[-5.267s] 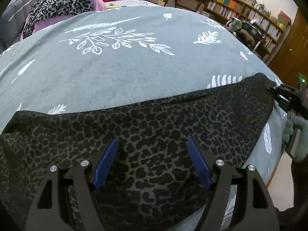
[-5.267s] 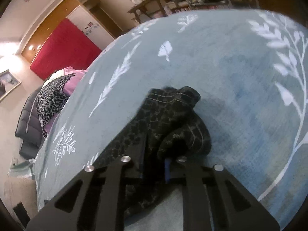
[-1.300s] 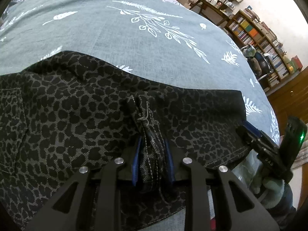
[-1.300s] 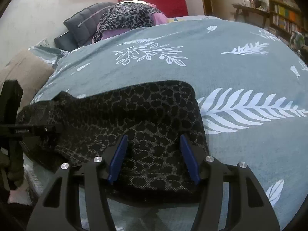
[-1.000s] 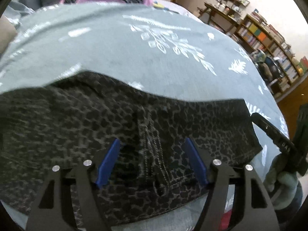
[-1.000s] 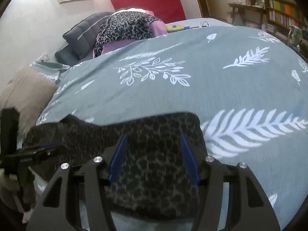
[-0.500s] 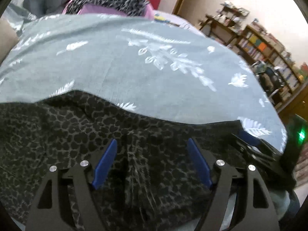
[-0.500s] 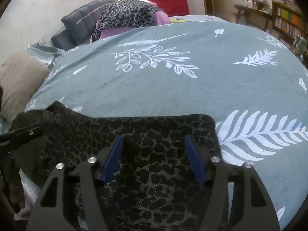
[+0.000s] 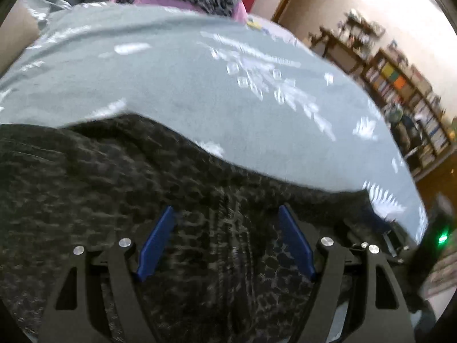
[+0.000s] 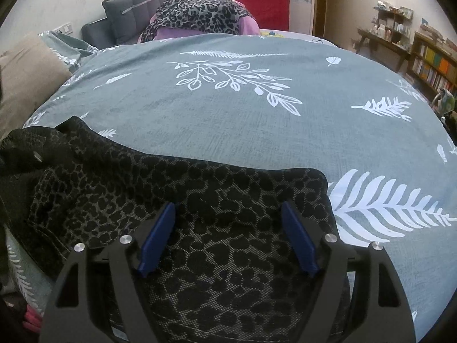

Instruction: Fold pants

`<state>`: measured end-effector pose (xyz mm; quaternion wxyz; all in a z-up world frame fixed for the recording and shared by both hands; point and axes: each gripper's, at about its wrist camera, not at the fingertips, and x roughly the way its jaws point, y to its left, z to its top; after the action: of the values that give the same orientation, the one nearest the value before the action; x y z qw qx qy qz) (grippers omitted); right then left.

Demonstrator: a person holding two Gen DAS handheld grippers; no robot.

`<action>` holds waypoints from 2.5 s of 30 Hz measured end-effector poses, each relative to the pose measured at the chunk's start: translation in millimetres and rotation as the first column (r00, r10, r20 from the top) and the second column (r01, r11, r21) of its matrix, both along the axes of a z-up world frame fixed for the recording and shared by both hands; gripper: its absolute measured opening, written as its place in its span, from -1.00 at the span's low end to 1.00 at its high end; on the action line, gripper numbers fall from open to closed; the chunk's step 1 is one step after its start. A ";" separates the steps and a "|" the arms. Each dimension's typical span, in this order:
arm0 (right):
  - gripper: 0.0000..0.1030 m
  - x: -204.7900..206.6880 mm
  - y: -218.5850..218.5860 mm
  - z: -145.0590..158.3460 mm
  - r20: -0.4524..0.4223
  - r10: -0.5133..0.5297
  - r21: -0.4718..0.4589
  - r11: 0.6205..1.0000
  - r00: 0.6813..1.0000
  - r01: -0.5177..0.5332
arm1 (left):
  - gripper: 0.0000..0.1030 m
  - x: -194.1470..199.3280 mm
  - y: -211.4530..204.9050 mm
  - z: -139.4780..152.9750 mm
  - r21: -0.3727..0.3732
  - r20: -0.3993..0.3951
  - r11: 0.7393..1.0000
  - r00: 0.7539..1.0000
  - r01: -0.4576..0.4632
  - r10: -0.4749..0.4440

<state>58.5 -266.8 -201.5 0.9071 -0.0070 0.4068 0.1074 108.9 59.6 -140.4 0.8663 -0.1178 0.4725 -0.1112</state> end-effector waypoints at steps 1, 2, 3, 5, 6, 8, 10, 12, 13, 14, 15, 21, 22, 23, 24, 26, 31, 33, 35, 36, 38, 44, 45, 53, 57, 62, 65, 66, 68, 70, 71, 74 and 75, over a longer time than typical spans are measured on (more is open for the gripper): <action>0.52 -0.2 0.2 0.1 0.000 0.000 0.000 1.000 1.000 0.000 | 0.46 -3.9 5.6 6.6 0.003 0.017 1.000 1.000 -0.014 0.014; 0.52 -0.2 0.5 0.1 0.000 -0.001 -0.003 1.000 1.000 0.001 | 0.46 -8.6 15.0 13.3 0.007 0.032 0.999 0.999 -0.037 0.037; 0.52 0.1 0.7 -0.1 0.000 0.000 -0.006 1.000 1.000 0.000 | 0.46 -12.0 23.3 17.5 0.007 0.037 0.998 0.998 -0.058 0.058; 0.52 0.0 0.9 -0.1 -0.001 -0.002 -0.011 1.000 1.000 0.002 | 0.46 -18.4 44.1 24.4 0.002 0.032 0.993 0.993 -0.118 0.117; 0.52 0.0 1.1 0.1 -0.001 -0.003 -0.014 1.000 1.000 0.003 | 0.46 -19.6 53.6 27.8 -0.004 0.027 0.990 0.989 -0.142 0.142; 0.52 -0.1 2.0 0.5 -0.001 -0.005 -0.021 1.000 1.000 0.005 | 0.46 -25.7 74.8 34.6 -0.004 0.030 0.982 0.981 -0.191 0.191; 0.52 0.0 2.2 0.5 -0.001 -0.005 -0.023 1.000 1.000 0.005 | 0.51 -33.7 95.3 42.6 0.004 0.048 0.973 0.971 -0.233 0.232; 0.53 0.1 2.0 0.5 -0.001 -0.005 -0.025 1.000 1.000 0.005 | 0.53 -45.3 117.6 52.0 0.018 0.070 0.962 0.961 -0.271 0.269; 0.53 0.1 2.3 0.3 -0.001 -0.006 -0.025 1.000 1.000 0.006 | 0.54 -50.4 127.7 56.3 0.028 0.079 0.956 0.954 -0.293 0.290; 0.53 0.1 2.3 0.2 -0.001 -0.007 -0.027 1.000 1.000 0.006 | 0.54 -55.2 137.5 59.6 0.034 0.083 0.949 0.947 -0.313 0.309; 0.53 0.1 2.2 0.2 -0.001 -0.007 -0.029 1.000 1.000 0.007 | 0.54 -60.3 147.5 62.4 0.034 0.086 0.943 0.941 -0.332 0.328; 0.53 -0.3 2.6 -0.2 -0.001 -0.008 -0.032 0.999 1.000 0.008 | 0.56 -95.3 204.4 73.8 0.009 0.096 0.881 0.877 -0.473 0.470; 0.53 -0.4 2.6 -0.2 0.000 -0.008 -0.032 0.999 1.000 0.008 | 0.56 -100.3 210.5 73.2 0.008 0.092 0.872 0.868 -0.490 0.488; 0.53 -0.3 2.4 -0.2 0.000 -0.008 -0.032 0.999 1.000 0.008 | 0.56 -106.6 217.5 71.9 0.007 0.086 0.860 0.857 -0.510 0.507; 0.53 -0.4 2.5 -0.2 0.000 -0.007 -0.033 0.999 1.000 0.007 | 0.56 -112.2 223.5 70.5 0.008 0.084 0.852 0.850 -0.523 0.521; 0.53 -0.5 1.6 -0.3 0.001 -0.007 -0.033 0.999 1.000 0.007 | 0.56 -120.8 231.7 66.7 0.023 0.078 0.841 0.839 -0.541 0.538; 0.53 -1.8 2.8 0.5 0.007 -0.012 -0.037 0.999 1.000 0.012 | 0.56 -133.9 248.1 48.4 0.030 0.059 0.818 0.818 -0.575 0.573; 0.53 -2.3 2.6 0.8 0.010 -0.014 -0.041 0.999 1.000 0.014 | 0.56 -134.4 255.1 38.9 0.007 0.046 0.804 0.804 -0.594 0.593; 0.53 -2.7 2.3 1.0 0.011 -0.015 -0.041 0.999 1.000 0.015 | 0.57 -133.1 262.8 29.7 -0.028 0.027 0.792 0.791 -0.610 0.611; 0.53 -2.9 2.7 1.1 0.012 -0.015 -0.041 0.999 1.000 0.016 | 0.57 -132.5 265.3 26.0 -0.047 0.017 0.789 0.789 -0.612 0.614; 0.53 -3.5 2.8 1.2 0.015 -0.018 -0.042 0.999 1.000 0.019 | 0.57 -130.6 270.9 17.6 -0.104 -0.002 0.782 0.787 -0.614 0.617; 0.53 -3.6 1.9 1.1 0.018 -0.019 -0.042 0.999 1.000 0.020 | 0.58 -122.7 283.2 5.3 -0.236 0.002 0.747 0.768 -0.621 0.640; 0.53 -4.2 3.0 0.9 0.018 -0.019 -0.042 0.999 1.000 0.020 | 0.58 -121.3 284.0 5.8 -0.254 0.008 0.746 0.770 -0.615 0.638; 0.54 -3.7 2.6 0.3 0.018 -0.018 -0.042 0.999 1.000 0.019 | -0.30 -112.6 280.3 8.2 -0.273 0.011 0.778 0.807 -0.565 0.590; 0.54 -4.9 2.9 0.7 0.016 -0.019 -0.040 0.999 1.000 0.020 | -0.37 -109.8 266.7 26.3 -0.254 0.063 0.812 0.828 -0.526 0.556; 0.54 -4.7 0.7 6.6 -0.004 -0.033 -0.020 0.999 0.999 0.033 | -0.37 -103.4 236.9 58.9 -0.218 0.142 0.863 0.860 -0.456 0.491; 0.54 -8.8 -1.7 12.9 -0.003 -0.038 0.020 0.999 0.999 0.038 | -0.37 -97.9 215.2 78.2 -0.213 0.186 0.893 0.881 -0.396 0.435; 0.54 -10.8 -2.5 14.8 0.000 -0.041 0.036 0.999 0.999 0.041 | -0.37 -96.1 206.5 84.5 -0.210 0.200 0.903 0.888 -0.374 0.414; 0.54 -15.0 -6.4 20.4 0.008 -0.049 0.082 0.995 0.999 0.048 | -0.37 -92.2 188.9 95.6 -0.206 0.225 0.922 0.901 -0.328 0.371; 0.54 -19.5 -12.1 26.8 0.025 -0.057 0.135 0.989 0.998 0.053 | -0.37 -88.7 171.3 104.4 -0.202 0.244 0.937 0.912 -0.285 0.330; 0.54 -21.8 -13.6 29.5 0.034 -0.062 0.153 0.987 0.998 0.056 | -0.37 -85.7 157.6 109.1 -0.197 0.249 0.947 0.921 -0.254 0.299; 0.54 -27.5 -17.6 37.9 0.059 -0.075 0.192 0.979 0.995 0.062 | -0.37 -76.9 124.3 117.1 -0.182 0.257 0.966 0.939 -0.184 0.228; 0.54 -29.0 -18.2 40.2 0.065 -0.078 0.200 0.978 0.995 0.064 | -0.37 -75.2 115.4 118.8 -0.180 0.261 0.970 0.943 -0.163 0.207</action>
<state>29.5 -285.0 -161.3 0.9207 0.0938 0.3611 0.1146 33.6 175.0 -21.6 0.9187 -0.2123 0.3231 -0.0810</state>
